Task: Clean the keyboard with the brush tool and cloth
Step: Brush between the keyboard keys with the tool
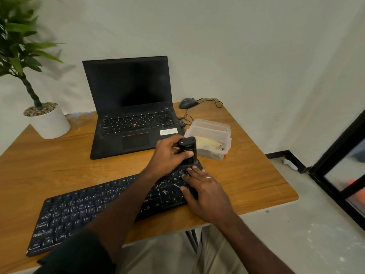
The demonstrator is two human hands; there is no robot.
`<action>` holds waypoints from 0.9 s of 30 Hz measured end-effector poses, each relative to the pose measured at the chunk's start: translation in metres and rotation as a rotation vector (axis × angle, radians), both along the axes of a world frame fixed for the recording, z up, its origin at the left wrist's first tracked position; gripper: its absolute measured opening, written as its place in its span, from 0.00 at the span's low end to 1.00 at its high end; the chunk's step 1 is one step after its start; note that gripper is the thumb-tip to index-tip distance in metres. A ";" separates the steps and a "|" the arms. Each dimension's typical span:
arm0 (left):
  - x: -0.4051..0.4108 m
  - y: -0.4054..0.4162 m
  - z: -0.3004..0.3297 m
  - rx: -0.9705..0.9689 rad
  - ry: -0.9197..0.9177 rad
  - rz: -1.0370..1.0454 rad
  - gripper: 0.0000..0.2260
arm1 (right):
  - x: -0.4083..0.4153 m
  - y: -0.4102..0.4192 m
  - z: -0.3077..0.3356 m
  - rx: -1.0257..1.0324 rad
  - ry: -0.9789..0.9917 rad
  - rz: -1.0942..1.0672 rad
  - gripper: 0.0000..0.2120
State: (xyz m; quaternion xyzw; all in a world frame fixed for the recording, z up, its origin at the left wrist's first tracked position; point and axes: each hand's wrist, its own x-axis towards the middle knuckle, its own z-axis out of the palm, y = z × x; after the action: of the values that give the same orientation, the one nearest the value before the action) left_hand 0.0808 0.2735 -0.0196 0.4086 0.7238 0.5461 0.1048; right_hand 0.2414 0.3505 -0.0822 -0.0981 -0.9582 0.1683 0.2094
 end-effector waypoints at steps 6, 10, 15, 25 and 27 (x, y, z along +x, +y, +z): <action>-0.034 -0.025 0.005 -0.110 0.129 0.140 0.16 | -0.001 0.000 -0.002 0.003 0.006 0.005 0.22; -0.018 -0.021 0.007 0.008 0.034 0.143 0.13 | -0.001 -0.001 0.000 0.015 -0.003 -0.002 0.22; -0.003 -0.010 0.004 0.001 0.003 0.041 0.15 | 0.000 -0.001 0.000 0.012 0.003 0.012 0.21; -0.010 -0.021 0.002 0.002 -0.021 0.091 0.14 | -0.002 0.001 -0.002 0.006 0.022 0.006 0.20; -0.009 -0.017 0.003 -0.034 0.049 0.081 0.15 | -0.001 0.001 -0.002 -0.001 0.018 0.009 0.21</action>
State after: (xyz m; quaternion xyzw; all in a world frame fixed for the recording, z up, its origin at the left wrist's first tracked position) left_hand 0.0723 0.2561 -0.0169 0.3901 0.7514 0.5273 0.0718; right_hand 0.2401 0.3516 -0.0843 -0.0922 -0.9567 0.1706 0.2171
